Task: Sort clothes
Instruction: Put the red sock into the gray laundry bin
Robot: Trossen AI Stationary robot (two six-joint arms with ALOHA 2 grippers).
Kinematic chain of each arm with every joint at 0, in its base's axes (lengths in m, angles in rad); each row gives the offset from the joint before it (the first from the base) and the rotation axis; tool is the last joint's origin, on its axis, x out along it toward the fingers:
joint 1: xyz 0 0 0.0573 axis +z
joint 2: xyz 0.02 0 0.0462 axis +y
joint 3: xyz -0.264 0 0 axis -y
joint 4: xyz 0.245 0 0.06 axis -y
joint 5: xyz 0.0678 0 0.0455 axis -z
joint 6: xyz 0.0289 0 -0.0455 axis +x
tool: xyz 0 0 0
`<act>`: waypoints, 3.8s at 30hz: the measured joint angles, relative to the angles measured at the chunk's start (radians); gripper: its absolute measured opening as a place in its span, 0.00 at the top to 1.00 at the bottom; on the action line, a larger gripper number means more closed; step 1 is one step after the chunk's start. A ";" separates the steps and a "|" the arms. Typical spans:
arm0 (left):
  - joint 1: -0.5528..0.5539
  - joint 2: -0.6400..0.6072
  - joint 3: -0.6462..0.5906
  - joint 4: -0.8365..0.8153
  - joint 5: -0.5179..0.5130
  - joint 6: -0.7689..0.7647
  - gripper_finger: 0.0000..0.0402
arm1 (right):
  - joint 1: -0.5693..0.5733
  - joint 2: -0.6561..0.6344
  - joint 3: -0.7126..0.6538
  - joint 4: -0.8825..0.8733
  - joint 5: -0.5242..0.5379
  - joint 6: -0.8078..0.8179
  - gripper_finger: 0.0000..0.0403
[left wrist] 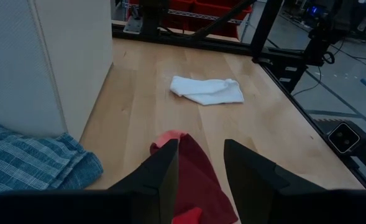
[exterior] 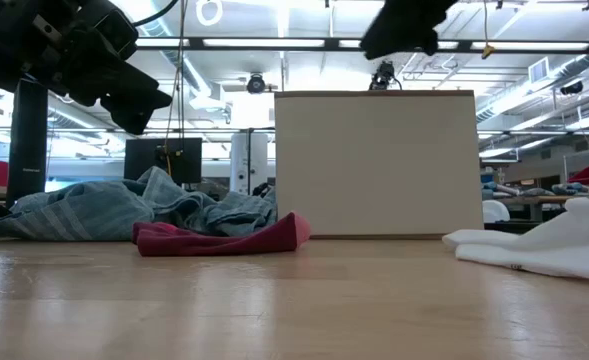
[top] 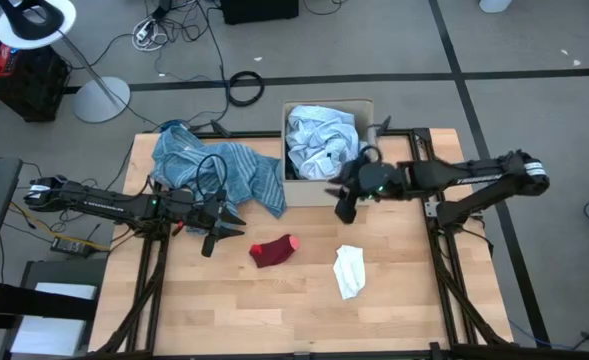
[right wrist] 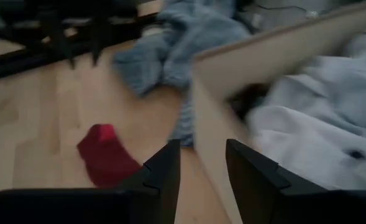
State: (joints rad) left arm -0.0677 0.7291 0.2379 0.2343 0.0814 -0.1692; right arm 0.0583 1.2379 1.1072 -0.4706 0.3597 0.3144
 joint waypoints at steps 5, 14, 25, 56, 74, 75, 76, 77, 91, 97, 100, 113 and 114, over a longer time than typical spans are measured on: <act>0.000 0.000 0.000 0.001 0.000 0.000 0.66 | 0.068 0.125 0.000 0.121 -0.005 -0.064 0.68; 0.000 0.000 0.000 -0.001 0.000 0.000 0.66 | 0.117 0.366 0.000 0.268 -0.006 -0.093 0.68; 0.000 0.000 0.000 0.001 0.000 0.000 0.66 | 0.126 0.610 0.000 0.406 -0.101 -0.045 0.69; 0.000 0.000 0.000 -0.003 0.000 -0.014 0.66 | 0.129 0.542 0.000 0.340 -0.002 -0.083 1.00; 0.000 0.000 0.000 -0.001 0.000 -0.015 0.66 | 0.151 0.338 0.000 0.289 0.026 -0.112 0.95; 0.000 0.000 0.000 0.000 0.000 -0.015 0.66 | 0.151 0.364 0.000 0.296 0.016 -0.101 0.94; 0.000 0.000 0.000 -0.001 0.000 -0.015 0.66 | 0.151 0.393 0.000 0.306 0.005 -0.091 0.93; 0.000 0.000 0.000 -0.001 0.000 -0.015 0.66 | 0.151 0.423 0.000 0.316 -0.005 -0.086 0.91; 0.000 0.000 0.000 -0.001 0.000 -0.015 0.66 | 0.131 0.776 0.000 0.625 -0.092 -0.178 0.63; 0.000 0.000 0.000 -0.001 0.000 -0.015 0.66 | 0.123 0.799 0.004 0.602 -0.142 -0.114 0.80; 0.000 0.000 0.000 -0.001 0.000 -0.015 0.66 | 0.123 0.767 0.002 0.540 -0.141 -0.149 0.96; 0.000 0.000 0.000 -0.001 0.000 -0.015 0.66 | 0.125 0.373 0.000 0.375 0.073 -0.260 0.99; 0.000 0.000 0.000 -0.001 0.000 -0.015 0.66 | 0.125 0.339 0.000 0.375 0.094 -0.280 0.99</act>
State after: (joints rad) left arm -0.0675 0.7292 0.2379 0.2337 0.0811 -0.1841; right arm 0.1833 1.5772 1.1072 -0.0956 0.4541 0.0341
